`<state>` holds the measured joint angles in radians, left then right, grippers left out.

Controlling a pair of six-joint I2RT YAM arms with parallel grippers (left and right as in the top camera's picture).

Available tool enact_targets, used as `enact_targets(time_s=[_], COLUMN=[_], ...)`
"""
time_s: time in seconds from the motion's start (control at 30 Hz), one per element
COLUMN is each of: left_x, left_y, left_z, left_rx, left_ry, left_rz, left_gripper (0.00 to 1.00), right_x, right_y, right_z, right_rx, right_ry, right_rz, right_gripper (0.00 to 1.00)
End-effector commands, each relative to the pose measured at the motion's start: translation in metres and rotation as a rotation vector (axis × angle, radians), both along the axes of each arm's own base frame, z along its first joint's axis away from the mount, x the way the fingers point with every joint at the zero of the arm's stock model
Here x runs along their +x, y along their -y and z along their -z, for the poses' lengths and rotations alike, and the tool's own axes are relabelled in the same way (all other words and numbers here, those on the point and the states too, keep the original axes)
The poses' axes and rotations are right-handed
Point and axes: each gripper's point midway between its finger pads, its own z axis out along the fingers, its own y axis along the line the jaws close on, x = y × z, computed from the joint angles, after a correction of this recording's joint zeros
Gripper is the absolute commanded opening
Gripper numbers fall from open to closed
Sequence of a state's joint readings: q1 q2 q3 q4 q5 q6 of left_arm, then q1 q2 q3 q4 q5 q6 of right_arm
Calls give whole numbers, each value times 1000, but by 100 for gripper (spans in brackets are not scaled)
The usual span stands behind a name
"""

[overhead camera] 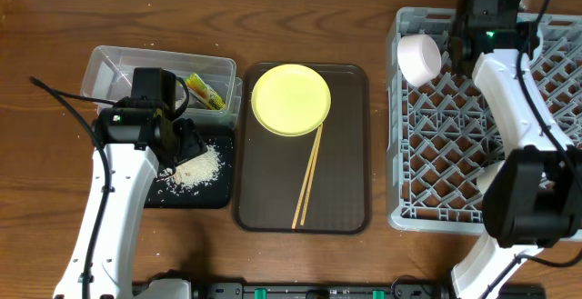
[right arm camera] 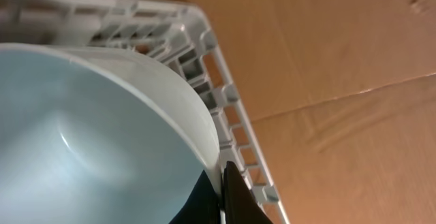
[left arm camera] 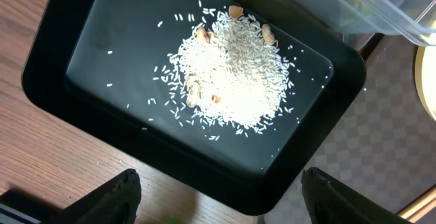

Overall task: Sort waste into correct bins and load items into the dishwasher rack
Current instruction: 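Carry the light-blue bowl to the rack and set it down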

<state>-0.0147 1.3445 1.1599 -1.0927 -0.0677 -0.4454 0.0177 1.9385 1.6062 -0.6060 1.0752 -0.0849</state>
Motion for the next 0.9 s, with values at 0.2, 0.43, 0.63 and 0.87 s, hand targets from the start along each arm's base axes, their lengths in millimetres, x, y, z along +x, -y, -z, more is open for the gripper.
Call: enact_targets(time_s=[0.2, 0.43, 0.63, 0.87], left_x=[0, 0, 0, 0], left_y=[-5, -5, -5, -5], left_z=[-1, -1, -1, -1], left_rx=[17, 17, 17, 17], left_ry=[2, 1, 1, 1], left_rz=[-18, -18, -18, -18], left_gripper=[79, 79, 78, 78], right_x=[-9, -7, -8, -15], right_y=[-1, -8, -13, -25], right_z=[32, 33, 40, 46], right_rx=[8, 15, 27, 44], right_ry=[-13, -6, -35, -32], right_rz=[78, 65, 52, 61], right_gripper=[1, 1, 1, 1])
